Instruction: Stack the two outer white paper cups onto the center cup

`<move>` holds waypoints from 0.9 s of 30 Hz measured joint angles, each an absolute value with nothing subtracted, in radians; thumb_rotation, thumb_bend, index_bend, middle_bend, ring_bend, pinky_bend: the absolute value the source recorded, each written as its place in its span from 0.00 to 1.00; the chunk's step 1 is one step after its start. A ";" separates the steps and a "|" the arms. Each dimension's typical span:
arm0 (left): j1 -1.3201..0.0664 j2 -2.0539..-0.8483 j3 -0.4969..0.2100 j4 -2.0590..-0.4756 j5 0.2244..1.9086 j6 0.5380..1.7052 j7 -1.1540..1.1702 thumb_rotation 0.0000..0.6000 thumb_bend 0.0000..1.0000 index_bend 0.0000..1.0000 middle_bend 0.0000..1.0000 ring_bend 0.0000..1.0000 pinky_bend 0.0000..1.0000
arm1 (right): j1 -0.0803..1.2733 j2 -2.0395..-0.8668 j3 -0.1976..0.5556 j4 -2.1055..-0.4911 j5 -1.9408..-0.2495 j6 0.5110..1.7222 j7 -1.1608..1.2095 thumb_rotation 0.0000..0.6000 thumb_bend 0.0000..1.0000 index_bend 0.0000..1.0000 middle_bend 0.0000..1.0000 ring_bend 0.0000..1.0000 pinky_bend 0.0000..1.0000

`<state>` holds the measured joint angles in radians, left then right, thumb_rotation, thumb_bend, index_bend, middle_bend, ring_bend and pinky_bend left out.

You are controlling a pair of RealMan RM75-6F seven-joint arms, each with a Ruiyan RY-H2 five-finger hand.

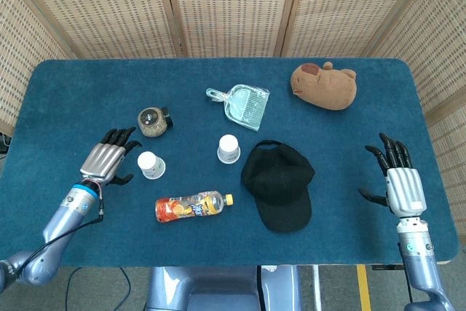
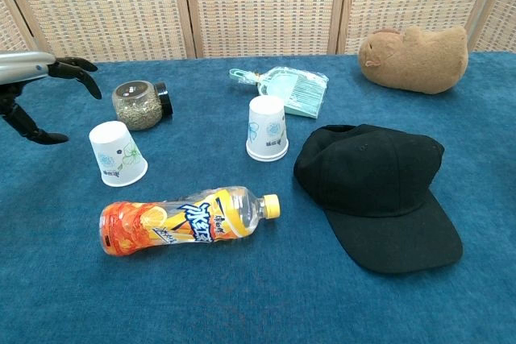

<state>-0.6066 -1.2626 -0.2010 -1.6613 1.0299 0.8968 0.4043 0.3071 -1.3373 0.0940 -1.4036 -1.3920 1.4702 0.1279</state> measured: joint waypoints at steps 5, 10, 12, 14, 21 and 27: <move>-0.658 -1.292 -0.197 -1.629 0.949 0.864 0.455 1.00 0.30 0.21 0.00 0.00 0.00 | 0.303 -1.336 0.105 -1.400 -1.392 1.462 0.137 1.00 0.15 0.21 0.00 0.00 0.00; -0.695 -1.316 -0.188 -1.609 0.899 0.848 0.481 1.00 0.31 0.21 0.00 0.00 0.00 | 0.299 -1.336 0.116 -1.396 -1.388 1.453 0.150 1.00 0.15 0.21 0.00 0.00 0.00; -0.707 -1.327 -0.182 -1.601 0.881 0.846 0.490 1.00 0.31 0.22 0.00 0.00 0.00 | 0.297 -1.334 0.122 -1.395 -1.386 1.446 0.160 1.00 0.15 0.21 0.00 0.00 0.00; -0.721 -1.337 -0.172 -1.592 0.863 0.845 0.500 1.00 0.30 0.22 0.00 0.00 0.00 | 0.294 -1.333 0.128 -1.393 -1.385 1.441 0.166 1.00 0.15 0.21 0.00 0.00 0.00; -0.746 -1.369 -0.155 -1.559 0.837 0.842 0.506 1.00 0.31 0.29 0.00 0.00 0.00 | 0.288 -1.329 0.138 -1.394 -1.387 1.433 0.176 1.00 0.15 0.21 0.00 0.00 0.00; -0.764 -1.402 -0.143 -1.533 0.829 0.856 0.507 1.00 0.31 0.44 0.00 0.00 0.00 | 0.282 -1.325 0.148 -1.393 -1.385 1.425 0.187 1.00 0.15 0.22 0.00 0.00 0.00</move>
